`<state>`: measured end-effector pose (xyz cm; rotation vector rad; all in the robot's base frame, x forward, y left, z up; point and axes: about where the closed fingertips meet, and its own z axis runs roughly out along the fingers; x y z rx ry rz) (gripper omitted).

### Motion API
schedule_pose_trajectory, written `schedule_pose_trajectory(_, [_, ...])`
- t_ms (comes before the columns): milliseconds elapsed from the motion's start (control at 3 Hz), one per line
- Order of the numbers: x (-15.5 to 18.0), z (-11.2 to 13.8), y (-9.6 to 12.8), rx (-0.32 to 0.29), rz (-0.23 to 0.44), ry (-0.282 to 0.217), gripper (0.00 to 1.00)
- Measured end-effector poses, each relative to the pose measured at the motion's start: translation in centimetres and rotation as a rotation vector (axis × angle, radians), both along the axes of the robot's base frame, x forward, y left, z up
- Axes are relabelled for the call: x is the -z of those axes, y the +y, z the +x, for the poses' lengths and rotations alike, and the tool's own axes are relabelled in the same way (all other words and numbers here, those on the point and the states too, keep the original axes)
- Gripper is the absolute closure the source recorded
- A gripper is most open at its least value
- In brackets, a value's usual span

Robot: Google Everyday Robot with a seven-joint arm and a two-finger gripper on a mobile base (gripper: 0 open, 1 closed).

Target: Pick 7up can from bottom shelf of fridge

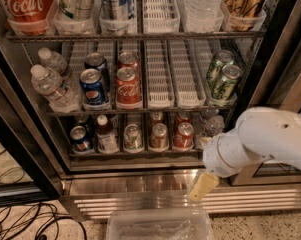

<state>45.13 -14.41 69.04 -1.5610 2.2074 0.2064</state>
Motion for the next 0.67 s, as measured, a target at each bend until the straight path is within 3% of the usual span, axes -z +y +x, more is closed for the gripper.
schedule_pose_trajectory(667, [6.2, 0.4, 6.5, -0.010, 0.145, -0.071, 0.00])
